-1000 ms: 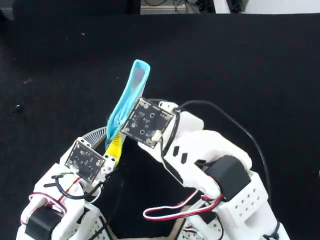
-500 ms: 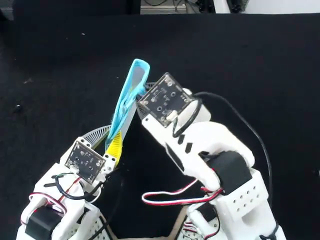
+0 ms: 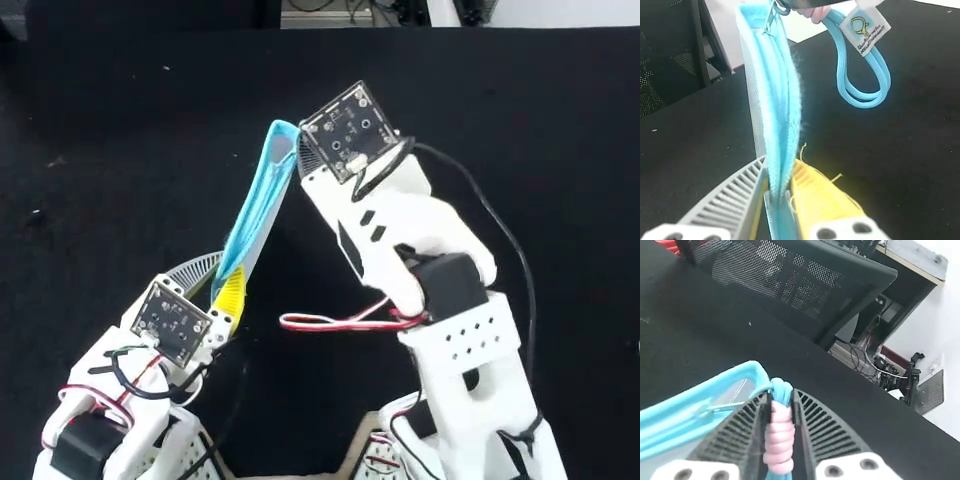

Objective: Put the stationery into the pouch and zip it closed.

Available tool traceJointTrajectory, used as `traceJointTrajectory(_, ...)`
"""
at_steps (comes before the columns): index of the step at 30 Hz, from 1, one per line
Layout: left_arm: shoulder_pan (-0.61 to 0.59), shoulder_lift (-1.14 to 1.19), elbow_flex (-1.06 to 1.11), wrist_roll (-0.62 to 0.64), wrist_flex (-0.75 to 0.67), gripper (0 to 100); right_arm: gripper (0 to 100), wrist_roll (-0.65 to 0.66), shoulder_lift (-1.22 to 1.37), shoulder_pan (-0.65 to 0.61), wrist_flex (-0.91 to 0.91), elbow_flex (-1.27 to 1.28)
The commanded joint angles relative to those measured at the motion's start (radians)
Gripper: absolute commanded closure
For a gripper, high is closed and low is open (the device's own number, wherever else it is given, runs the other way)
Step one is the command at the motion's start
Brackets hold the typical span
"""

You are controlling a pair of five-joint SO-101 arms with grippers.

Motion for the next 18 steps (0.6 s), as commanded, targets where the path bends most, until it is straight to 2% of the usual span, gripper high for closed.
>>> traceJointTrajectory(1,-0.015,0.005,0.013,-0.008,0.026,97,98.8,-0.006,0.007,0.069,-0.064,-0.061)
traceJointTrajectory(8,-0.015,0.005,0.013,-0.008,0.026,97,98.8,-0.006,0.058,0.141,-0.153,-0.071)
traceJointTrajectory(14,-0.015,0.005,0.013,-0.008,0.026,97,98.8,-0.012,0.142,0.138,-0.107,-0.142)
traceJointTrajectory(18,-0.015,0.005,0.013,-0.008,0.026,97,98.8,-0.077,0.145,0.133,-0.043,-0.179)
